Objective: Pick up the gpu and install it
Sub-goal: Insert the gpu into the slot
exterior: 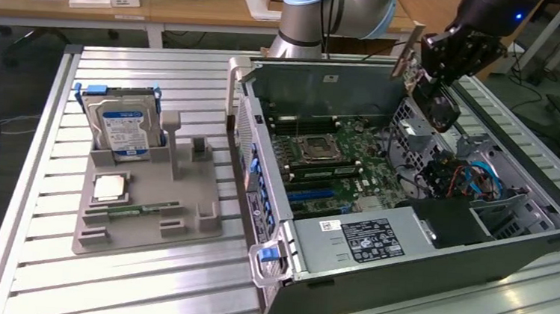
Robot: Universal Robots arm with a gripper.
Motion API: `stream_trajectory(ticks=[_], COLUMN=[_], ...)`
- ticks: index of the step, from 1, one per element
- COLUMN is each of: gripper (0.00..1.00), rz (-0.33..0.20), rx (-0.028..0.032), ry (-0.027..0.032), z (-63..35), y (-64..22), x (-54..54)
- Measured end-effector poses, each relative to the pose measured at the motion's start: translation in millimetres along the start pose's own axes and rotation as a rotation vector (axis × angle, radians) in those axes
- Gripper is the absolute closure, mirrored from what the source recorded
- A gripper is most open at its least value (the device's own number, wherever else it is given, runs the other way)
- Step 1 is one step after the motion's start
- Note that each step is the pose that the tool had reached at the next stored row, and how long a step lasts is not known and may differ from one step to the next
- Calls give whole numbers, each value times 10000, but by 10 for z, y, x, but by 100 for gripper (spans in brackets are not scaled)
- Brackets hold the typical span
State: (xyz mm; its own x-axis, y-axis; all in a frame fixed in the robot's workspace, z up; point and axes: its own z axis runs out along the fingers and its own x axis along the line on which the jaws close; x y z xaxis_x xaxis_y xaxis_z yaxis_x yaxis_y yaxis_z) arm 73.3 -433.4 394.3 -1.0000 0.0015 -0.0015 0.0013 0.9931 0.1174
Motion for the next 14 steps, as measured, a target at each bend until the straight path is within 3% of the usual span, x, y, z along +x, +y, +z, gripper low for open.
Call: stream_trajectory(ticks=[14], gripper=[73], rz=[-2046], rx=[0], ry=[242], z=[14], y=[-2], x=[0])
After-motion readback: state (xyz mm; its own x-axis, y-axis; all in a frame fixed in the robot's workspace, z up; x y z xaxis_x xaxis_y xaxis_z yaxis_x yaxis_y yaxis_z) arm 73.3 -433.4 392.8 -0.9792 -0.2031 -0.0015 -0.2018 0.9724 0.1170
